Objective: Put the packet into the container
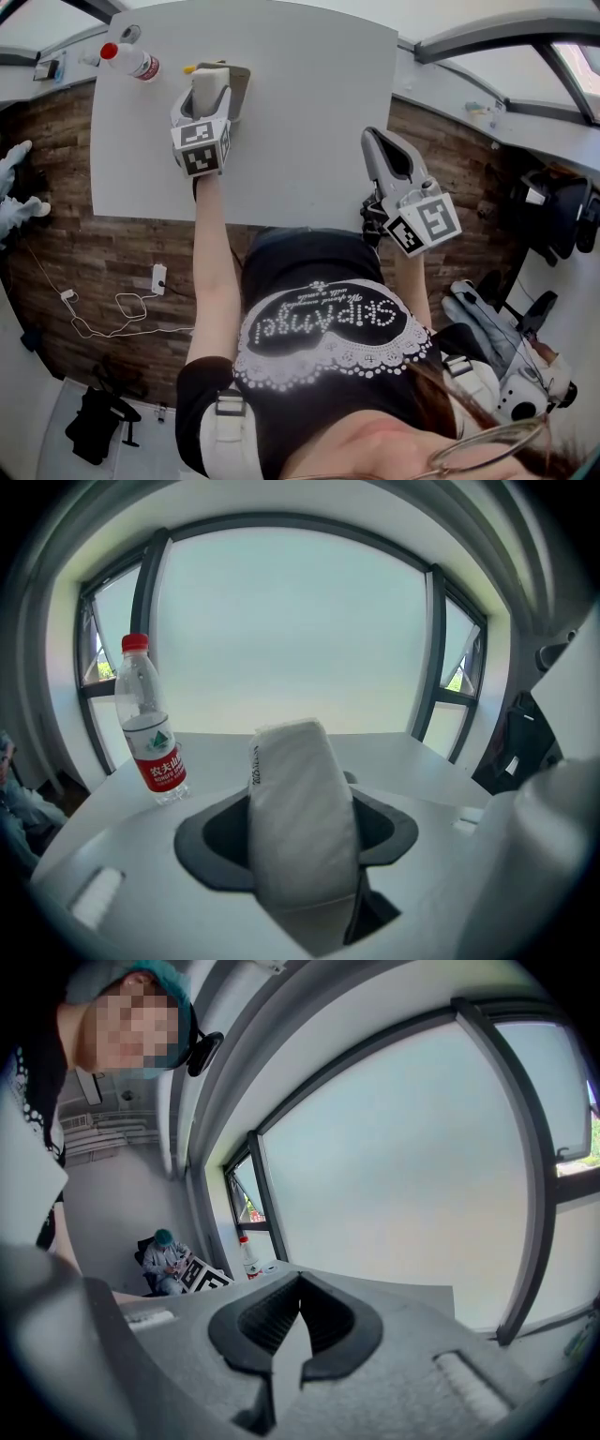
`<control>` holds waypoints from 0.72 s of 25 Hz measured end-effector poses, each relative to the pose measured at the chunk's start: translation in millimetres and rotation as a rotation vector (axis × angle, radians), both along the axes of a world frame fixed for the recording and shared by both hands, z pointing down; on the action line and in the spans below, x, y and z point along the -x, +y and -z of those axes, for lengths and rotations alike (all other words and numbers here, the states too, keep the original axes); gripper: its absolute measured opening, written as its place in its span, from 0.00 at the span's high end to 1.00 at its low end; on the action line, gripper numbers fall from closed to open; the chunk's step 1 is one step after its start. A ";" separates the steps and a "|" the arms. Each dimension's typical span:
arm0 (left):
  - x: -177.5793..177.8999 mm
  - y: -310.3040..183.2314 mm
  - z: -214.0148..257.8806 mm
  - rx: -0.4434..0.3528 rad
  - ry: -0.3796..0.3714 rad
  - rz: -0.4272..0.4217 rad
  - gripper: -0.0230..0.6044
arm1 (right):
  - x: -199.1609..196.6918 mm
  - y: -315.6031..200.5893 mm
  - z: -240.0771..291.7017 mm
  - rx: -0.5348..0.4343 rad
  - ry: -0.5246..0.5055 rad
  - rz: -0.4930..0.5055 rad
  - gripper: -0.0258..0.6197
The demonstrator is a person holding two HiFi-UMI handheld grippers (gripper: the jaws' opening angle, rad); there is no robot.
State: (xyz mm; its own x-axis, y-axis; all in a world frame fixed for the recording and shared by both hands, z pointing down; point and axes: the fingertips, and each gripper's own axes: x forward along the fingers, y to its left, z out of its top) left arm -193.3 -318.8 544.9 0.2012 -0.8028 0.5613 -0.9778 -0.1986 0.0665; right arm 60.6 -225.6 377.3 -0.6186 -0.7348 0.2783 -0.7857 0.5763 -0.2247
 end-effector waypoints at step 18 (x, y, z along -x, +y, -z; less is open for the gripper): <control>-3.5 1.7 -38.8 0.173 -0.229 -0.055 0.53 | 3.3 0.1 -1.4 0.009 -0.006 0.008 0.96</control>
State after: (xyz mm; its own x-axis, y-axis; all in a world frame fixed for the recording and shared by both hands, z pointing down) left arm -189.9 -317.1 583.7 0.0940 -0.6827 0.7247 -0.9596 -0.2561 -0.1168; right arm 57.3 -225.5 378.7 -0.6259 -0.7274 0.2812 -0.7798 0.5804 -0.2344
